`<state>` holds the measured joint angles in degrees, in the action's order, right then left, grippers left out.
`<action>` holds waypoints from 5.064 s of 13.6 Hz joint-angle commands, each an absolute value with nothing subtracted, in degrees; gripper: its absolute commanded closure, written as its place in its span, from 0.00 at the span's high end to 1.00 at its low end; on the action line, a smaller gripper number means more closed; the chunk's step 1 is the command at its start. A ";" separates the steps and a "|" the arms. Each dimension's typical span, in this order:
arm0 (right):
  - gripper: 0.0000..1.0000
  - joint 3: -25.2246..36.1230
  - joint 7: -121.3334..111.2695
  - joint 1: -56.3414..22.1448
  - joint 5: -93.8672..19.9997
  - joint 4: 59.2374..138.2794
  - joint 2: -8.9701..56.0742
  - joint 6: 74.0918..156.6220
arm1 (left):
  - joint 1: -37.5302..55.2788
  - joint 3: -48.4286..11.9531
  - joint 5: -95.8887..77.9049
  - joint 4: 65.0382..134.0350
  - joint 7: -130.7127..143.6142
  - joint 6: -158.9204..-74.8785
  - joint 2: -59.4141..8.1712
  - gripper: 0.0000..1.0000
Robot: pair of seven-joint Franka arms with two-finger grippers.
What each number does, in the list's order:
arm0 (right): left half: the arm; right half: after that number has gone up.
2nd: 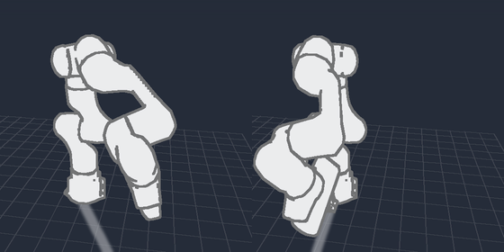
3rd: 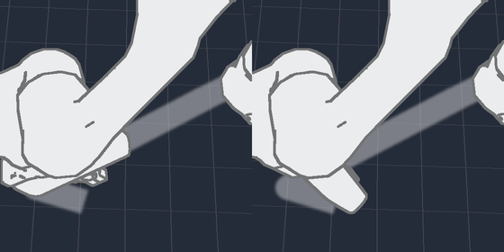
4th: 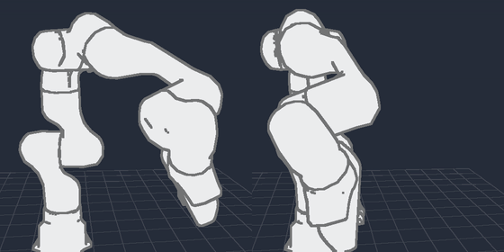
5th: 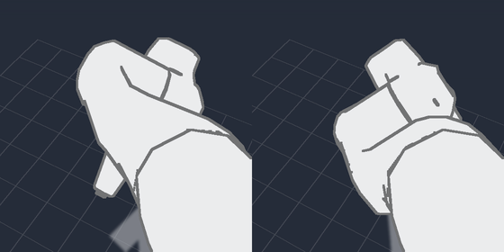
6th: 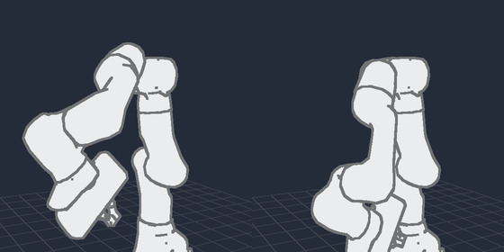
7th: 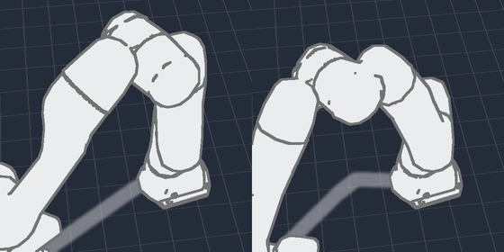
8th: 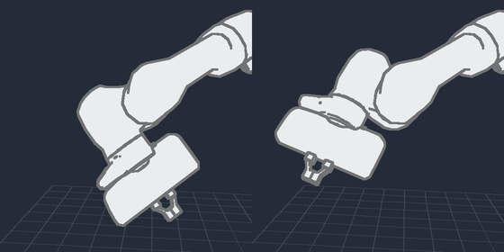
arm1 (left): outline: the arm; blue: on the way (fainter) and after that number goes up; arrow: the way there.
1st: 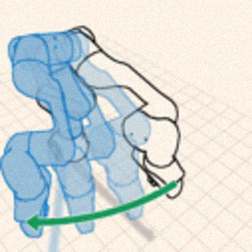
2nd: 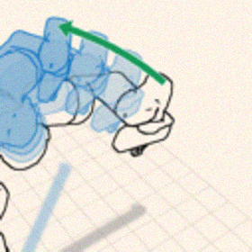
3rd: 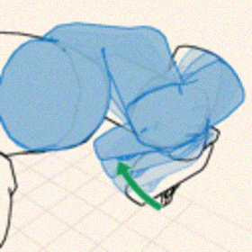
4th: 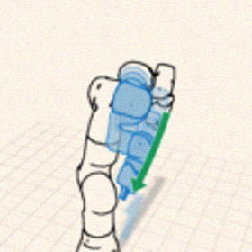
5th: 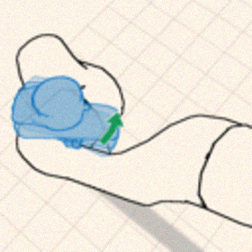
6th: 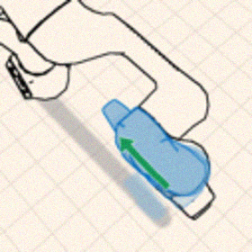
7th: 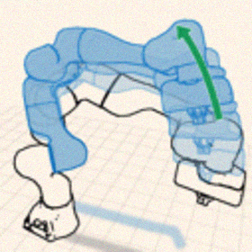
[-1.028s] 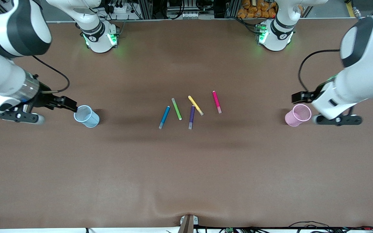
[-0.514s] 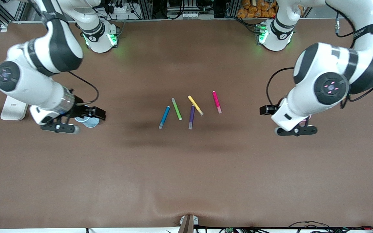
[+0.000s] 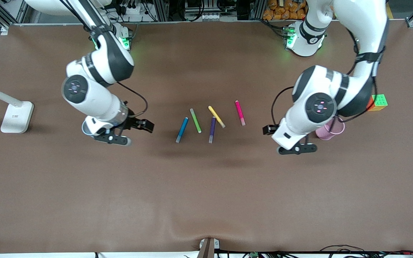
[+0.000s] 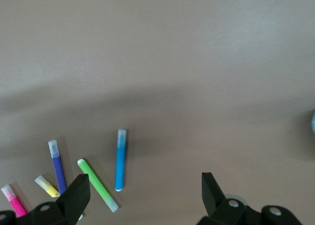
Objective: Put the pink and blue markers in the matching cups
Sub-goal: 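Reach the right gripper to the blue marker while the left gripper reaches the pink marker, then close the right gripper on the blue marker while the left gripper grasps the pink, then lift the blue marker with the right gripper while the left gripper lifts the pink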
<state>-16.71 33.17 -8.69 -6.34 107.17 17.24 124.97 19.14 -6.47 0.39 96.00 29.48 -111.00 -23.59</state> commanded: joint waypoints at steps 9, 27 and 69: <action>1.00 -16.44 41.20 -16.79 -0.38 106.79 31.63 139.82 | 22.15 -8.35 -1.58 106.17 42.71 -125.41 -26.71 1.00; 0.56 -16.52 58.97 -20.21 12.48 105.64 37.62 142.03 | 26.54 -9.58 -3.96 113.20 47.02 -135.88 -31.46 0.63; 0.00 -18.54 11.09 6.59 31.46 129.89 1.42 150.11 | 7.47 -8.00 33.84 102.56 30.92 -109.24 -12.48 0.00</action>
<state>-17.07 13.25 3.90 30.78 126.33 5.19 148.55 8.04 -7.46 32.26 100.70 28.53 -108.81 -13.38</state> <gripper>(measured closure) 0.824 0.828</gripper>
